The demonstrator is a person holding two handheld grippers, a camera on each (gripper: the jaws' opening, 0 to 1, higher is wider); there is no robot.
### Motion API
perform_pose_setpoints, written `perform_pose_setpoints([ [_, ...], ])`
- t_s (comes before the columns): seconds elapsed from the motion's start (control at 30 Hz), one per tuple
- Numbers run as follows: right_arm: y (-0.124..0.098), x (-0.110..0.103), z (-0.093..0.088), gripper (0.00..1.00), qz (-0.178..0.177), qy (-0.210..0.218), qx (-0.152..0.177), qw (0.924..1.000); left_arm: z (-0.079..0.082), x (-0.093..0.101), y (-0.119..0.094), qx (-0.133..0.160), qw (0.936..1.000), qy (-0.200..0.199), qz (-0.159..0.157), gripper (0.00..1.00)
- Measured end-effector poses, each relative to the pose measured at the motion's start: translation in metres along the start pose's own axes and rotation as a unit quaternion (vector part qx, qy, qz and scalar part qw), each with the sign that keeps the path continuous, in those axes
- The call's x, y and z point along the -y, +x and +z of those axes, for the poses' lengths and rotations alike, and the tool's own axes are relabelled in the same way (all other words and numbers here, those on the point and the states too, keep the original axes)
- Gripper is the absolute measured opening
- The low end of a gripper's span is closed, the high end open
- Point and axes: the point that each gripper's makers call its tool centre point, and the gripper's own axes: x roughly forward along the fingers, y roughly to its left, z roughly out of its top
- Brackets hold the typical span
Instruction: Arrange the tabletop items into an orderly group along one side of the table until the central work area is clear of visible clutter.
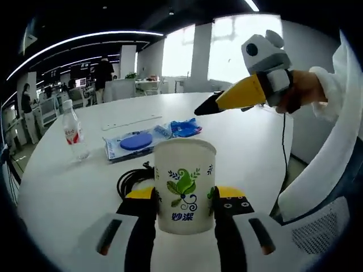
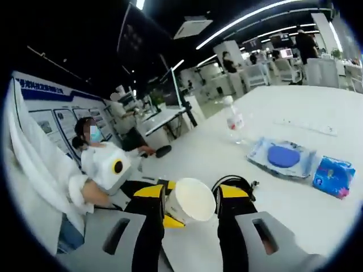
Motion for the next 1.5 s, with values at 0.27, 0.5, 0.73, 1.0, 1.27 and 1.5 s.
perform_pose_setpoints([
  [0.27, 0.007, -0.015, -0.020, 0.28, 0.041, -0.009, -0.051, 0.9978, 0.005, 0.004, -0.001, 0.009, 0.9996, 0.027, -0.004, 0.39],
  [0.5, 0.013, -0.017, -0.026, 0.23, 0.045, -0.009, -0.068, 0.9966, 0.012, 0.008, -0.001, 0.016, 0.9987, 0.049, -0.008, 0.39],
  [0.73, 0.014, -0.021, -0.026, 0.05, 0.056, -0.003, -0.071, 0.9959, 0.016, 0.010, -0.001, 0.016, 0.9978, 0.064, -0.008, 0.39],
  [1.0, 0.012, -0.029, -0.028, 0.00, 0.080, 0.010, -0.081, 0.9934, 0.015, 0.015, -0.001, 0.003, 0.9970, 0.077, -0.011, 0.40],
  [1.27, 0.014, -0.021, -0.015, 0.00, 0.062, 0.023, -0.062, 0.9959, 0.028, 0.004, -0.003, 0.032, 0.9990, 0.013, 0.030, 0.83],
  [1.5, 0.014, -0.020, -0.011, 0.00, 0.058, 0.019, -0.062, 0.9962, 0.026, -0.003, -0.020, 0.039, 0.9981, 0.018, 0.045, 1.00],
])
